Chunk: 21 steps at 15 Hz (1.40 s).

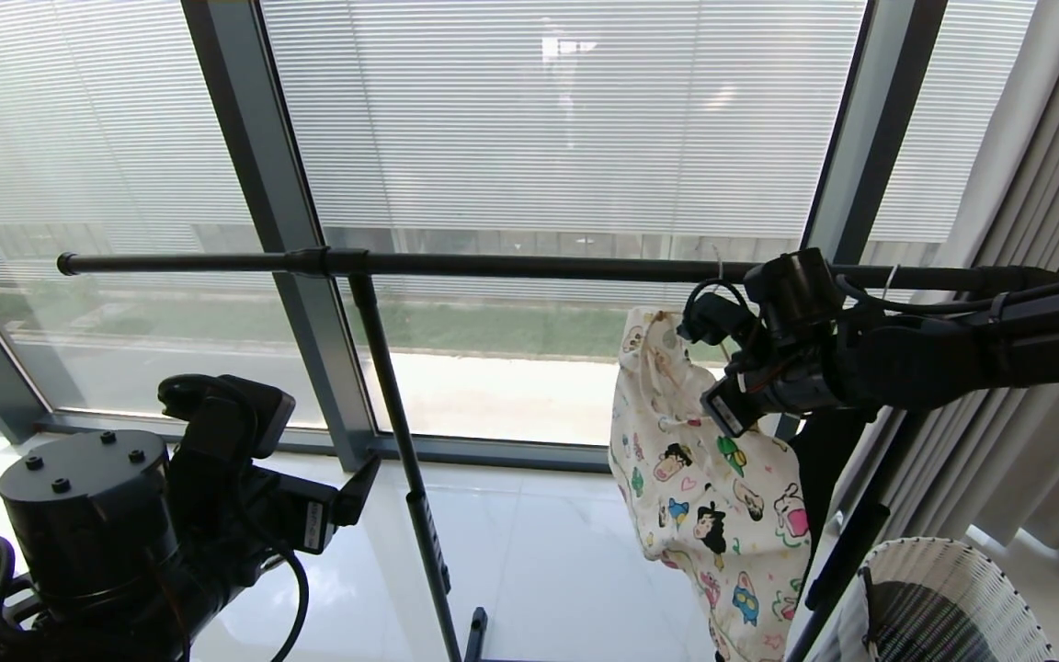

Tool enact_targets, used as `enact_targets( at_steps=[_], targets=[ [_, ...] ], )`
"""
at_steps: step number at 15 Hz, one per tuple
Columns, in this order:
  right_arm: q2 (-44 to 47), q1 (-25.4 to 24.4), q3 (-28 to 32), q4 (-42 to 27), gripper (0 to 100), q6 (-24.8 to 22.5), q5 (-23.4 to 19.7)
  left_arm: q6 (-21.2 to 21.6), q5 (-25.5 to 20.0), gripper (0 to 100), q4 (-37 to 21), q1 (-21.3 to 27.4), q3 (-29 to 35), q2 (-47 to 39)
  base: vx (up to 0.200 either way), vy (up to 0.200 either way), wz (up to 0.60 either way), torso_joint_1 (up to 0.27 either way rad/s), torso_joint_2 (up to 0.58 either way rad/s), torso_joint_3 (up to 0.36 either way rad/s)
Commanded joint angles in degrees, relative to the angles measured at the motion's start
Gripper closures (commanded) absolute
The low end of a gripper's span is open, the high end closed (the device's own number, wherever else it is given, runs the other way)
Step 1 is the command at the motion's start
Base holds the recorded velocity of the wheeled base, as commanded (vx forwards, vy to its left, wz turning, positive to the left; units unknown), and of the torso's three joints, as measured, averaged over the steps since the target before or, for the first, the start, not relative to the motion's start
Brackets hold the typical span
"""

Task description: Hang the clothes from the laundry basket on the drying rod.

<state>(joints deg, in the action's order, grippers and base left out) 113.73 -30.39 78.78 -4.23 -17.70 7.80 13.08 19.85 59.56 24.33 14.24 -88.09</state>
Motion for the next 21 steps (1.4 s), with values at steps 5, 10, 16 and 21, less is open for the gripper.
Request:
enact_targets(
  at_steps=[5,10,16,21],
  targets=[
    [0.8,-0.55,0.24,-0.34,100,0.03,0.02,0.19,0.02,0,0.03,0.01,-0.09,0.02,0.0,0.0,0.0,0.0,0.0,0.0],
    [0.8,-0.55,0.06,-0.69,100,0.03,0.2,0.19,0.02,0,0.03,0.01,-0.18,0.11,0.0,0.0,0.0,0.0,0.0,0.0],
    [1.23,-0.55,0.24,-1.31,0,0.39,0.64,0.19,0.02,0,0.03,0.01,-0.26,0.2,0.0,0.0,0.0,0.0,0.0,0.0],
    [-13.79,-3.71,-3.37,-2.45,0,5.92,0.72,-0.69,0.02,0,0.03,-4.56,-0.35,0.99,0.0,0.0,0.0,0.0,0.0,0.0]
  ],
)
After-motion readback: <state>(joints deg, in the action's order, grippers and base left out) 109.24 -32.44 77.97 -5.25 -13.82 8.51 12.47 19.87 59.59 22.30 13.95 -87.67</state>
